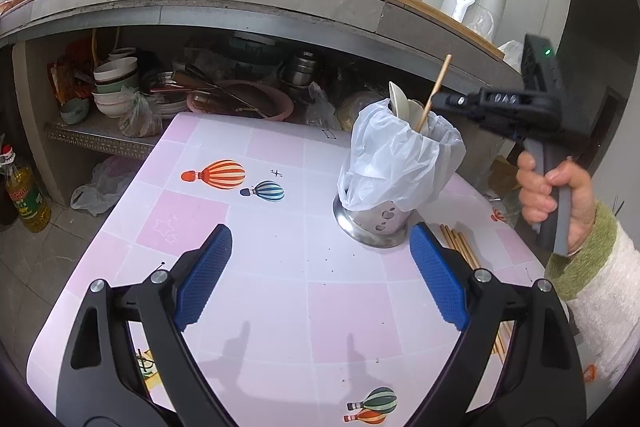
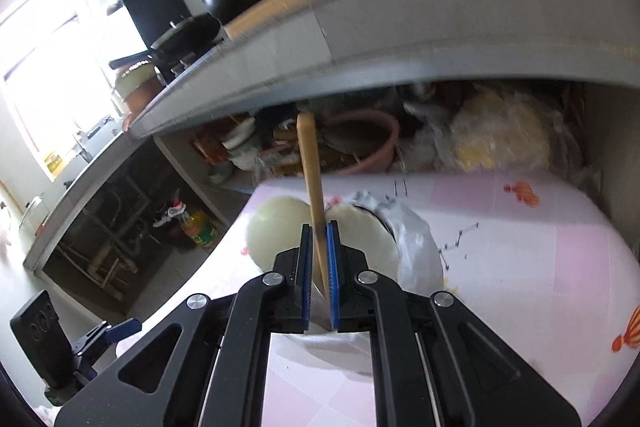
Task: Organize utensils
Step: 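Lower the chopstick into the holder and open the right tool, then move the right tool to the loose chopsticks while the left tool approaches them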
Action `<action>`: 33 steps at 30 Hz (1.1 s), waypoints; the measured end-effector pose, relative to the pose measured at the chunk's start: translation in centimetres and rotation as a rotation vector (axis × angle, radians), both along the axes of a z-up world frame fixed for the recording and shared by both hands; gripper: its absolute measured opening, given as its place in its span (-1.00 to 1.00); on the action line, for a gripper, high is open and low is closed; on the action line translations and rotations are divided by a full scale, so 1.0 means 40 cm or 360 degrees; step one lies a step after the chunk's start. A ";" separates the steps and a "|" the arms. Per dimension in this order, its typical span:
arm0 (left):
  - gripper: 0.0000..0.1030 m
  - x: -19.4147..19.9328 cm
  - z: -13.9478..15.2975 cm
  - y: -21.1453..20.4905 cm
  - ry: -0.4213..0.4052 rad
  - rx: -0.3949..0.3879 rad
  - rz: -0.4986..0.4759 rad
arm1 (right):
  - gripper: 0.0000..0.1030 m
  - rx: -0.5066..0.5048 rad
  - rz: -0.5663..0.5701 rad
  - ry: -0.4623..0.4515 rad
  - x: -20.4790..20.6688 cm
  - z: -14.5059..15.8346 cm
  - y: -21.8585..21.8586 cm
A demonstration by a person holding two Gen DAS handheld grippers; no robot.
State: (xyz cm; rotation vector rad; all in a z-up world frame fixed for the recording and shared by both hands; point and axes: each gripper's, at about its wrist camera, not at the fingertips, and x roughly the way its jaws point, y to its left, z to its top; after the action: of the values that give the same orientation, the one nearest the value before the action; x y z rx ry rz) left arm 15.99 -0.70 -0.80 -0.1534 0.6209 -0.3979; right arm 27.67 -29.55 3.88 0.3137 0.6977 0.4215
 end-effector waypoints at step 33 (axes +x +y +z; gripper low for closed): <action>0.68 -0.027 -0.029 -0.167 0.0042 0.0069 -0.0282 | -0.26 -0.0182 -0.0552 0.0179 -0.461 -0.131 -0.240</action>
State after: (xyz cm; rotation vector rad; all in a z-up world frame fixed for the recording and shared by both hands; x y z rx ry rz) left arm 14.91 -7.37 -1.95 -0.0625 0.6707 -0.5539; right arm 9.23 -39.13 -1.35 0.3447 0.7574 0.0338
